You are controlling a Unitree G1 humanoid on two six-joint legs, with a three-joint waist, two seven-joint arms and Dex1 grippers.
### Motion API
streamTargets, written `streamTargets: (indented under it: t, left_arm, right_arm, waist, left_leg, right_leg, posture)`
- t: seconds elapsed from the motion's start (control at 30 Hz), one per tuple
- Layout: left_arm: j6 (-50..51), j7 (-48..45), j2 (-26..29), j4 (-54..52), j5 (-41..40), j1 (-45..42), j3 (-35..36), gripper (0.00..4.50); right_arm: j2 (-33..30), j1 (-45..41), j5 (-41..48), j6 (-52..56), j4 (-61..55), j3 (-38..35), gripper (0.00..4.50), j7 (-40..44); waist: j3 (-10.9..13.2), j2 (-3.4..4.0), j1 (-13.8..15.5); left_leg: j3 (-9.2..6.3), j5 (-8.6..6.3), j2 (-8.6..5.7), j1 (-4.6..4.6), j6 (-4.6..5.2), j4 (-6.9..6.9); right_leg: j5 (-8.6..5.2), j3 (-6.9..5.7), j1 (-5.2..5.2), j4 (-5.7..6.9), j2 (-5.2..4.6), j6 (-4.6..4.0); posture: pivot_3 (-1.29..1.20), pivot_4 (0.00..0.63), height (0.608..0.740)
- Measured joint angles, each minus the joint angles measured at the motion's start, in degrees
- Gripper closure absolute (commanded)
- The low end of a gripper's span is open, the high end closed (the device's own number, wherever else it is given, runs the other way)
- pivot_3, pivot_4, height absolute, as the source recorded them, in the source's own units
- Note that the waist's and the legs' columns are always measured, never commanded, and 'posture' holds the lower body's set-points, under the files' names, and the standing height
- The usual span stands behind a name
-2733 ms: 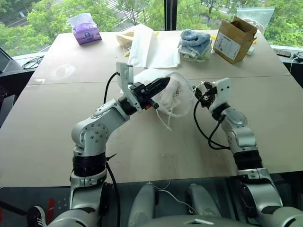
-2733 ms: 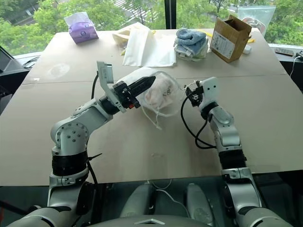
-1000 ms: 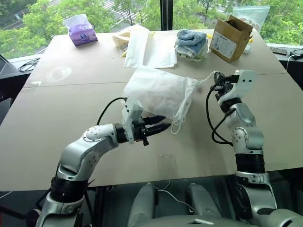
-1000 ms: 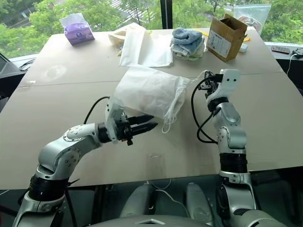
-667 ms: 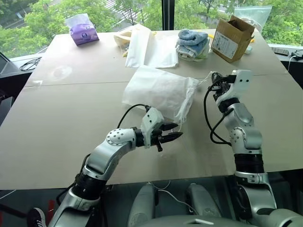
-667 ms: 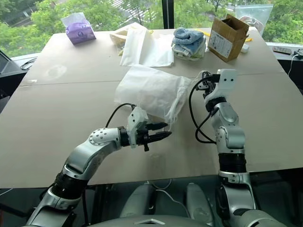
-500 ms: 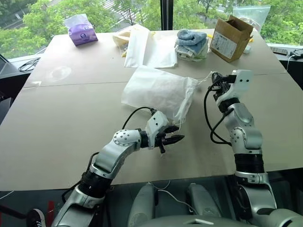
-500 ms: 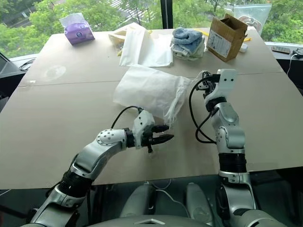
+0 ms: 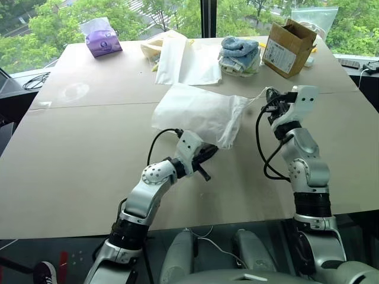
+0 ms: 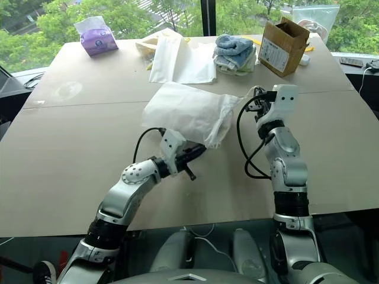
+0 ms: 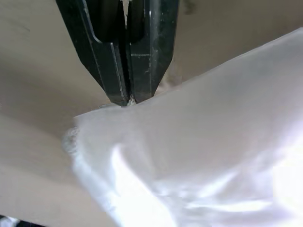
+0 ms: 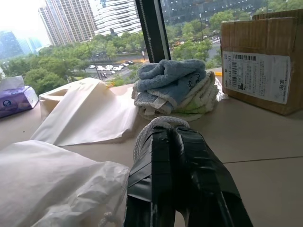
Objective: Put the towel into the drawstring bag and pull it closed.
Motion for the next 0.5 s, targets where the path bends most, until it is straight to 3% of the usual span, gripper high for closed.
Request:
streamTargets:
  t: [0.2,0.5]
  left_arm:
    - [-17.01,18.85,5.23,-0.07,19.12,1.12,8.96,4.42]
    - [-10.92,35.33,2.21,1.34,25.43,-4.63,19.36,4.42]
  right_arm:
    - [-0.21,-0.14,-0.43,-0.24,-0.06,-1.71,4.5,-2.25]
    - [0.09,-3.74,-3.39,-4.41,2.09,-5.25,4.5,-10.26]
  waist:
    - [0.0,0.0,0.35]
    - [-0.01,-0.02,1.13]
  left_leg:
    - [0.0,-0.02,-0.02,-0.01,0.03,-0.01]
    - [-0.05,0.0,-0.04,-0.07,0.0,0.0]
  right_leg:
    - [0.0,0.0,-0.02,0.01,-0.04,0.0]
    - [0.0,-0.12,-0.05,0.05,-0.04,0.01]
  posture:
    - [0.0,0.15,0.74]
    - [0.0,0.15,0.74]
